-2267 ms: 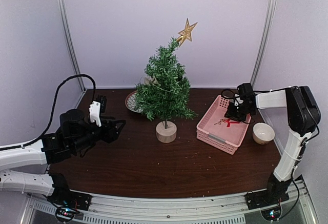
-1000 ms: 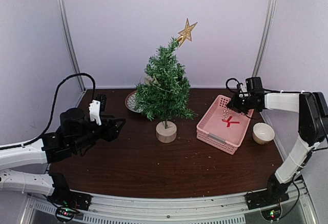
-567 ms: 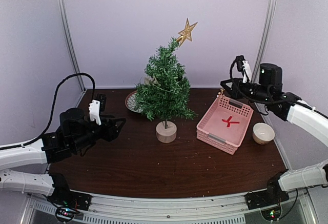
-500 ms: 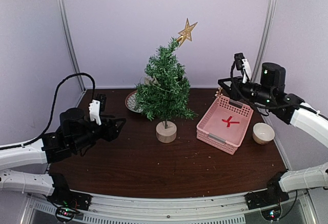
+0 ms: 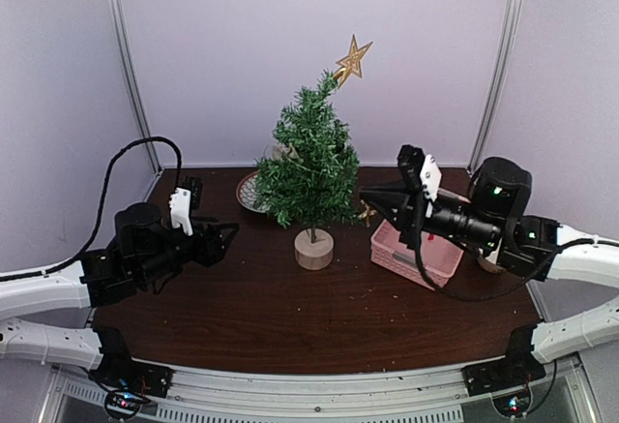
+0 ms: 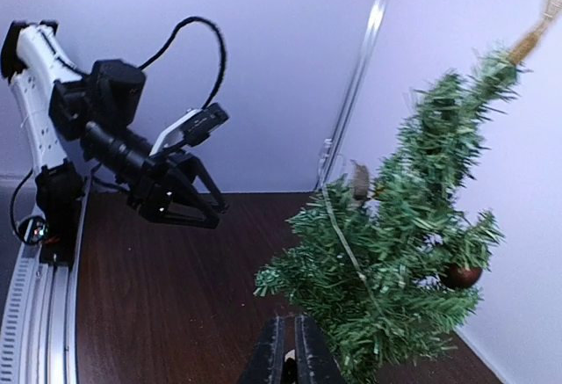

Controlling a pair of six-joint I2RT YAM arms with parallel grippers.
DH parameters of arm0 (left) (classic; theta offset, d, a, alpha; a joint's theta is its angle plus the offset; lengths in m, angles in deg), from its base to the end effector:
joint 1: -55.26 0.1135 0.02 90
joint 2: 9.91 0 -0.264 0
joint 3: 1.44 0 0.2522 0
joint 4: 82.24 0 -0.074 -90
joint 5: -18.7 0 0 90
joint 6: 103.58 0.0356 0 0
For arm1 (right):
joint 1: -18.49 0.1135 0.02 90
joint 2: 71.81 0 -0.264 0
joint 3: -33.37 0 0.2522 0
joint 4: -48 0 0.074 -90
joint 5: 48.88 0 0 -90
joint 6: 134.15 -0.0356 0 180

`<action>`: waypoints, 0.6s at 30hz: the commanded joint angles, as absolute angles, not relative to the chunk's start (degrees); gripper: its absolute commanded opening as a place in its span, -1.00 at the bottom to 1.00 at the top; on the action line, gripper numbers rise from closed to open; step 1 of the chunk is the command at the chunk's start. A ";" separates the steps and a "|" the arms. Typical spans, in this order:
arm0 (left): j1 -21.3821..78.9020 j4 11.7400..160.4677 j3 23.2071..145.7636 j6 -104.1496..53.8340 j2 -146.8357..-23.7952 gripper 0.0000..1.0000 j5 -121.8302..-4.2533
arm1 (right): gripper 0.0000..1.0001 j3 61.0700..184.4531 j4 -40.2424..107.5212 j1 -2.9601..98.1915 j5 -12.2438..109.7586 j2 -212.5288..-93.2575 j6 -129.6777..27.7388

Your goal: Decorate the small christmas tree

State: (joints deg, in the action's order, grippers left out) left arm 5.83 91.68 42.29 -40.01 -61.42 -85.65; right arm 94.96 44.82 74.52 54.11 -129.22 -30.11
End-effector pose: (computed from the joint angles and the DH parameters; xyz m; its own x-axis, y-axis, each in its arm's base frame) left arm 0.1439 -0.1545 0.2600 -0.3974 -0.1989 -0.8958 0.4495 0.8089 -0.3790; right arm 0.1264 0.2019 0.3562 0.2360 -0.0728 -0.9690 -0.9034 0.3509 -0.2464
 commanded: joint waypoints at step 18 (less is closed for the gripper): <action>0.62 94.06 47.91 -16.99 -57.42 0.14 -57.31 | -0.86 98.43 63.18 81.59 58.65 -142.19 -24.59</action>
